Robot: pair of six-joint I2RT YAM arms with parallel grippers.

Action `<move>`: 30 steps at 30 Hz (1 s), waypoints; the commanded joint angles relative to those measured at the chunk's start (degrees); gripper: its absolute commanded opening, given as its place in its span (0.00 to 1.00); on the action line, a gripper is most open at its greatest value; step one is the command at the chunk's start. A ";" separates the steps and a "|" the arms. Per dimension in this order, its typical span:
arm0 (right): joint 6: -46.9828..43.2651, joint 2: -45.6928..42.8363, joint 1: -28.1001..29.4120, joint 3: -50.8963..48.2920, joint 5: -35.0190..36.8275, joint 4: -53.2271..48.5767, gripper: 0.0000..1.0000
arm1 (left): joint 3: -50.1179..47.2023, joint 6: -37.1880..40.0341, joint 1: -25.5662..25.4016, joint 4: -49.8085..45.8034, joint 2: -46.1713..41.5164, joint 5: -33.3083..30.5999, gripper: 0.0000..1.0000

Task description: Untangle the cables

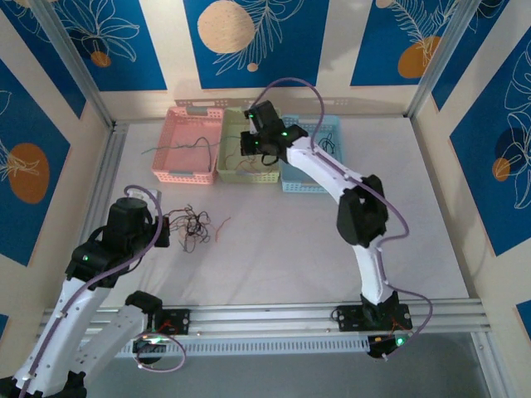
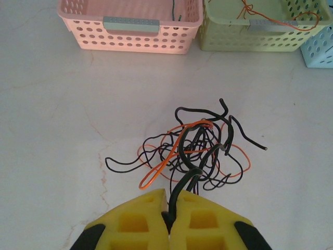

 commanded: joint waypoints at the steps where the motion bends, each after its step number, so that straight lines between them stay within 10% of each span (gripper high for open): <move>1: -5.99 6.75 2.35 11.86 6.31 -8.02 0.00 | -0.48 0.91 0.55 1.34 -0.12 0.69 0.00; 7: -14.71 17.41 5.48 28.40 12.13 -13.95 0.00 | -0.57 0.98 0.56 1.49 0.06 0.74 0.00; 17: -15.25 3.52 5.91 11.46 7.69 -5.51 0.00 | -1.00 1.50 0.60 2.73 4.56 5.13 0.02; 25: -13.90 -18.02 4.26 -14.44 0.04 2.48 0.00 | 2.11 3.84 0.64 3.98 11.80 13.05 0.62; 30: -14.85 -30.23 1.96 -28.10 -5.77 4.25 0.00 | 10.78 7.83 0.64 1.34 14.76 14.16 0.75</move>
